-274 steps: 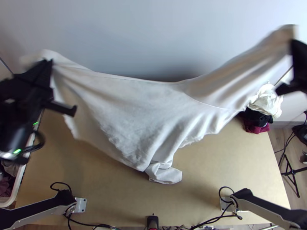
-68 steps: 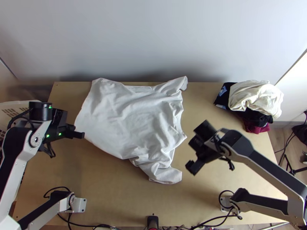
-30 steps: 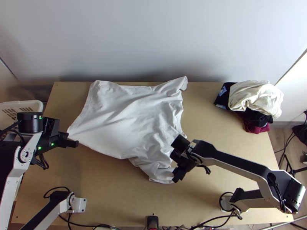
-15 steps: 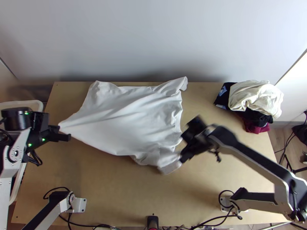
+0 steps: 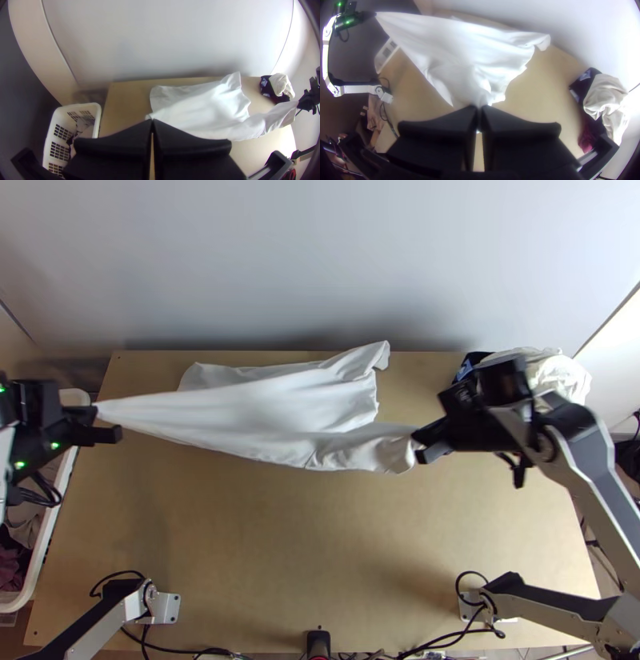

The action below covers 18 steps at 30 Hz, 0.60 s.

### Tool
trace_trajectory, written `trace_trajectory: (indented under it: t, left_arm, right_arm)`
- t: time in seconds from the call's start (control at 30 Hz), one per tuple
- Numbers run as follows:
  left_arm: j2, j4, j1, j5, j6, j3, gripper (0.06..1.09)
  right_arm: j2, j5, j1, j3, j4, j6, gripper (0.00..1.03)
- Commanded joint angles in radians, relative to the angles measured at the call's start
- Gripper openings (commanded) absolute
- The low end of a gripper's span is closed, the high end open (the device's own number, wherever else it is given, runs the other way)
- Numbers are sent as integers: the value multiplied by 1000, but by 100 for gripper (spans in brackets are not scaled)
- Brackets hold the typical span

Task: Fold the t-shirt

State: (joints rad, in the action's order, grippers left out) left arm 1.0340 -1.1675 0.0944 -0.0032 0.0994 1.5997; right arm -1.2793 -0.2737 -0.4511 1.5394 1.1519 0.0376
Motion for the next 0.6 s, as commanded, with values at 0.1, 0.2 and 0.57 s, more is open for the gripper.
trace_trajectory:
  t: [0.1, 0.2, 0.57]
  left_arm:
    - [46, -93, 2, 0, 3, 267, 9]
    - [57, -92, 4, 0, 14, 310, 9]
    - [110, -20, -4, 2, -12, 505, 9]
  right_arm:
    - [20, 79, 22, 284, 75, -7, 3]
    - [5, 117, 22, 367, 75, -5, 3]
    - [-6, 208, 104, 527, -8, -21, 3]
